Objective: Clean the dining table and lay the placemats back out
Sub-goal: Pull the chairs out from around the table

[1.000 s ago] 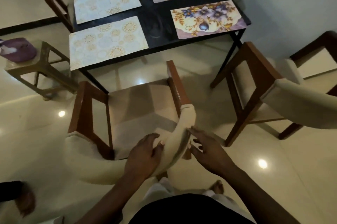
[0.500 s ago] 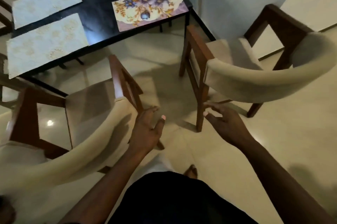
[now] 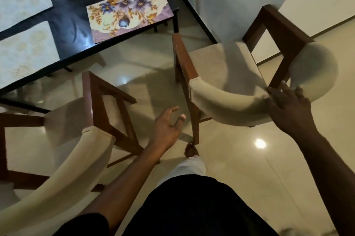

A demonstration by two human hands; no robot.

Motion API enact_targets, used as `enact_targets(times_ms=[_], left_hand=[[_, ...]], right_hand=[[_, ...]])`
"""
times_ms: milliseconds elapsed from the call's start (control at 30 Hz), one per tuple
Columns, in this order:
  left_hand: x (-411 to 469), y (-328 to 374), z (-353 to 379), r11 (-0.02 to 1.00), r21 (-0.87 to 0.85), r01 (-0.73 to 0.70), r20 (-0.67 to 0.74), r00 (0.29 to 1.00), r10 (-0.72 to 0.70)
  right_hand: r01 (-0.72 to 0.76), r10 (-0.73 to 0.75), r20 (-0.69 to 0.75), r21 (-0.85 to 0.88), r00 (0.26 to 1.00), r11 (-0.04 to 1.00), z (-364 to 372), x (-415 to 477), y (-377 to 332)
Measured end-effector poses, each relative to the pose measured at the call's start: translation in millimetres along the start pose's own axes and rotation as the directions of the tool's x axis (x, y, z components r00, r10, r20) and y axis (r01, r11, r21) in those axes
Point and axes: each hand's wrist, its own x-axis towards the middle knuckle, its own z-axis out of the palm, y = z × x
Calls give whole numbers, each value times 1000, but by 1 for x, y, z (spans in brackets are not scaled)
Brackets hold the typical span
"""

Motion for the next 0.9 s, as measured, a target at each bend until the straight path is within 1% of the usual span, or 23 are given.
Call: enact_targets(times_ms=[67, 167, 267, 300, 333, 400, 433, 500, 533, 667, 700, 733, 767, 867, 900], left_hand=[[11, 16, 12, 999, -16, 28, 31, 999, -28], [35, 48, 33, 997, -46, 69, 78, 995, -65], [54, 74, 52, 977, -129, 168, 101, 983, -156], [62, 83, 63, 961, -164, 223, 108, 972, -207], [60, 82, 62, 945, -205, 254, 111, 966, -235], [73, 93, 81, 914, -270, 302, 94, 953, -287], [75, 90, 80, 912, -271, 308, 98, 951, -292], [86, 101, 99, 898, -262, 353, 51, 934, -352], [89, 99, 99, 900, -240, 363, 42, 930, -364], [107, 121, 125, 860, -246, 447, -141, 862, -488], [110, 117, 120, 858, -225, 461, -167, 849, -500], [116, 117, 120, 840, -231, 490, -194, 823, -534], [122, 119, 120, 814, -245, 527, -207, 792, -575], [135, 121, 110, 769, -266, 581, -185, 752, -633], [138, 121, 108, 759, -268, 593, -168, 747, -643]], right_hand=[[-37, 36, -18, -62, 999, 997, -6, 15, 25], [-79, 78, -18, -49, 997, 996, -19, 51, 67], [-73, 80, 60, -112, 995, 991, -27, 97, 121], [-88, 100, 94, -121, 991, 989, -34, 114, 135], [-128, 140, 129, -99, 982, 987, -35, 118, 139], [-170, 168, 178, -5, 970, 985, -50, 155, 155], [-210, 203, 196, 12, 959, 978, -52, 157, 154], [-242, 221, 257, 54, 941, 969, -64, 191, 165], [-282, 256, 270, 62, 928, 957, -63, 195, 165], [-276, 237, 348, 64, 907, 959, -84, 258, 167], [-276, 238, 353, 60, 905, 959, -80, 260, 164], [-250, 217, 366, 45, 905, 967, -81, 270, 164], [-231, 201, 381, 34, 903, 972, -82, 281, 167], [-236, 203, 394, 38, 897, 971, -81, 297, 169], [-261, 224, 396, 42, 891, 964, -82, 295, 172]])
